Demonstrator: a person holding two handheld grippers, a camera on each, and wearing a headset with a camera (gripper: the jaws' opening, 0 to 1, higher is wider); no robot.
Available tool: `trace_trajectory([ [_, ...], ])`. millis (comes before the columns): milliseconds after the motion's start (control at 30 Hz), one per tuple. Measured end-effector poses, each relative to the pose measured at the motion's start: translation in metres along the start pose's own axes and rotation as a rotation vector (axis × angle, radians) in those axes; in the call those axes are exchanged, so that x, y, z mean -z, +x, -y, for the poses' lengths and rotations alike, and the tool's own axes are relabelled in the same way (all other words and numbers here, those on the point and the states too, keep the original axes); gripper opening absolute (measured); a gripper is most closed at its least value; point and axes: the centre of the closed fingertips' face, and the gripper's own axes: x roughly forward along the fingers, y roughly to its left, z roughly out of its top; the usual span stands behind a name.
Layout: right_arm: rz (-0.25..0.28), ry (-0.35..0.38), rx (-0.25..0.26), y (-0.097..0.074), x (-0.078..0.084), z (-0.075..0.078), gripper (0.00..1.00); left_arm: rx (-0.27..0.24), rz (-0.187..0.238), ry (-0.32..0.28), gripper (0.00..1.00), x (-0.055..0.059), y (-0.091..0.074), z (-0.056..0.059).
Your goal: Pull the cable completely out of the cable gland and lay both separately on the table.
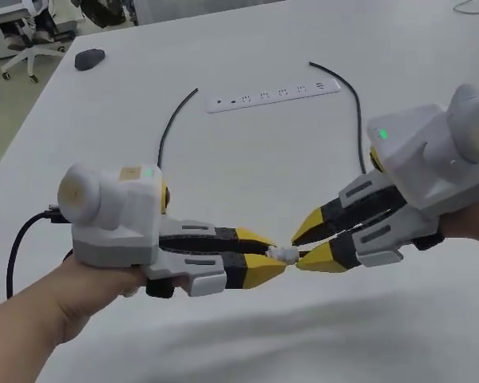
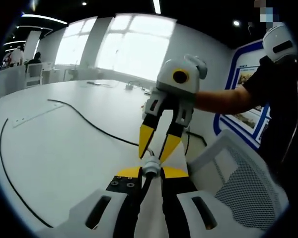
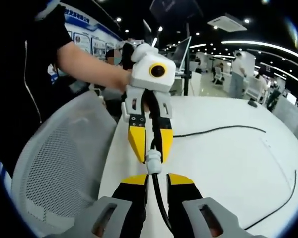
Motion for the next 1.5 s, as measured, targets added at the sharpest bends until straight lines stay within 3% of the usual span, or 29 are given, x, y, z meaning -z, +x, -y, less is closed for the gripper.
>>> trace_trajectory([
  [300, -0.034, -0.051, -0.011, 0.004, 0.004, -0.003, 0.0, -0.006, 0.005, 0.006, 0.15, -0.002, 0.0, 0.001],
  [467, -0.039, -0.008, 0.002, 0.005, 0.004, 0.001, 0.0, -0.024, -0.009, 0.027, 0.15, -0.001, -0.003, -0.003],
  [667, -0.063, -0.01, 0.03, -0.002, 0.011, 0.002, 0.0, -0.031, 0.0, 0.022, 0.15, 0.001, -0.009, -0.006],
  [800, -0.078, 0.012, 0.053, -0.01, 0.02, 0.006, 0.0, -0.043, 0.002, 0.027, 0.15, -0.001, -0.011, -0.009],
  [900, -0.094, 0.076, 0.088, -0.016, 0.028, 0.012, 0.0, -0.051, 0.002, 0.03, 0.15, -0.001, -0.013, -0.011],
  [1100, -0.135, 0.075, 0.167, -0.031, 0.047, 0.023, 0.0, -0.076, -0.005, 0.034, 0.15, -0.001, -0.022, -0.018],
  [1200, -0.115, 0.118, 0.194, -0.04, 0.052, 0.026, 0.0, -0.085, 0.015, 0.023, 0.15, -0.002, -0.028, -0.022],
  [1333, -0.114, 0.154, 0.21, -0.048, 0.061, 0.029, 0.0, -0.091, 0.014, 0.025, 0.15, -0.002, -0.03, -0.023],
  [1500, -0.152, 0.164, 0.246, -0.058, 0.078, 0.033, 0.0, -0.106, 0.002, 0.033, 0.15, 0.001, -0.033, -0.025],
])
